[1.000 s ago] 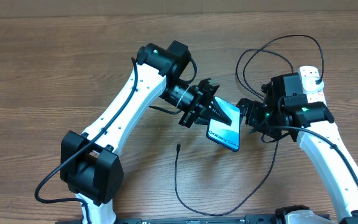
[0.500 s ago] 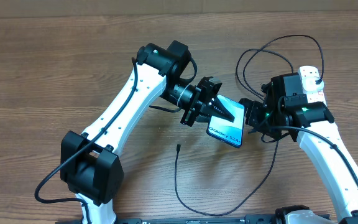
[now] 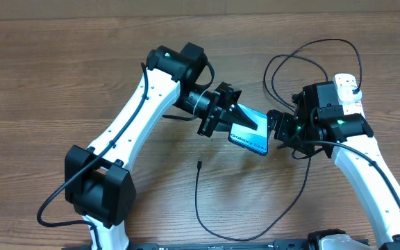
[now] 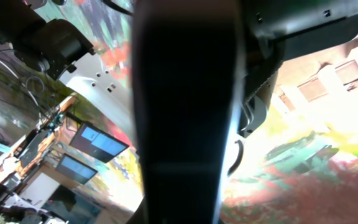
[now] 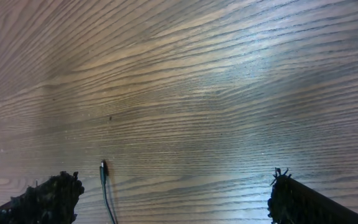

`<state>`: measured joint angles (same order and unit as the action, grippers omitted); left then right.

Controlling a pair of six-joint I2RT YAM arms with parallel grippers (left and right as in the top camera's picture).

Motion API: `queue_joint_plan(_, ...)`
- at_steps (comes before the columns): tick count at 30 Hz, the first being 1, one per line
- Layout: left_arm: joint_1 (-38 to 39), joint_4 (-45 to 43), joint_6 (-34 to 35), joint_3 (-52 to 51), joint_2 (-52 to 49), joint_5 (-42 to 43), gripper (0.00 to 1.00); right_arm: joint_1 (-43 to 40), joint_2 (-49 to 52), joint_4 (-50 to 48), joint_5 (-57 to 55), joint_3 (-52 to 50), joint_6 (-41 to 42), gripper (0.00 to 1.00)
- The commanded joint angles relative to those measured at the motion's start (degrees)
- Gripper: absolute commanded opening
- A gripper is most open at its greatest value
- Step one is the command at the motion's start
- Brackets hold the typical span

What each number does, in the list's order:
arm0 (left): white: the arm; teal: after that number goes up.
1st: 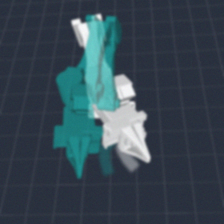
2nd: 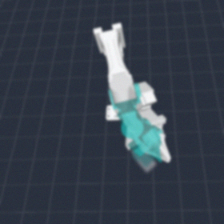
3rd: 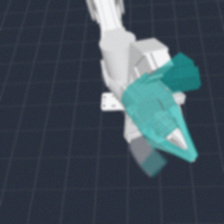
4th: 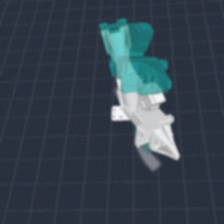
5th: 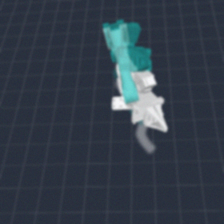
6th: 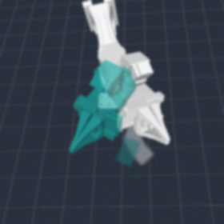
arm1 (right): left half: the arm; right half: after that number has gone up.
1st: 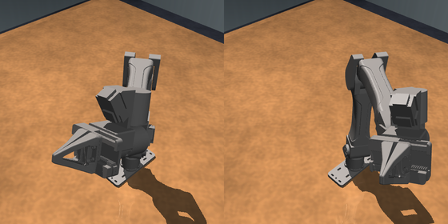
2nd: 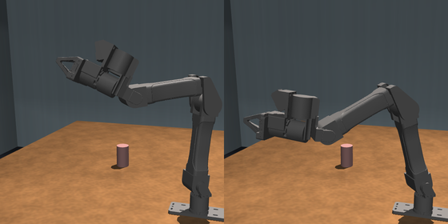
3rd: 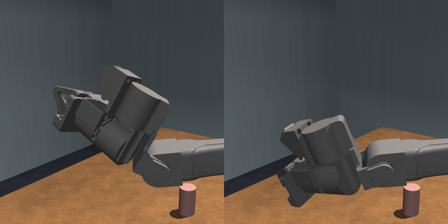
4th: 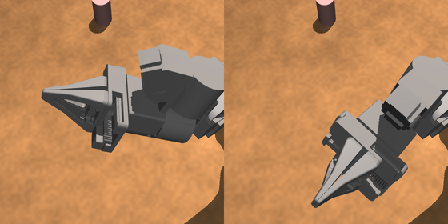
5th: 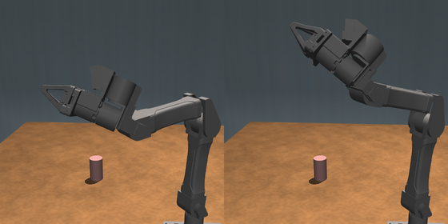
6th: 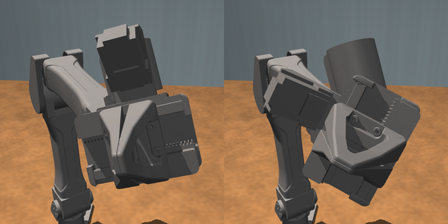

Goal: Plug charger to phone and switch on socket

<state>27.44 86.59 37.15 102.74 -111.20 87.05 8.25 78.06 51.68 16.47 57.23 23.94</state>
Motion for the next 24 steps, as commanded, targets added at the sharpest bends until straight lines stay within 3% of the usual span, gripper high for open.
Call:
queue_joint_plan(1,-0.7,0.0,0.6,1.2,2.5,3.5,0.04,-0.2,0.2,-0.2,-0.6,0.5,-0.4,1.00)
queue_joint_plan(11,-0.9,0.0,8.3,1.2,2.5,3.5,0.04,-0.2,0.2,-0.2,-0.6,0.5,-0.4,1.00)
queue_joint_plan(24,-0.9,-0.8,7.4,1.2,2.5,1.4,0.04,-0.2,0.2,-0.2,-0.6,0.5,-0.4,1.00)
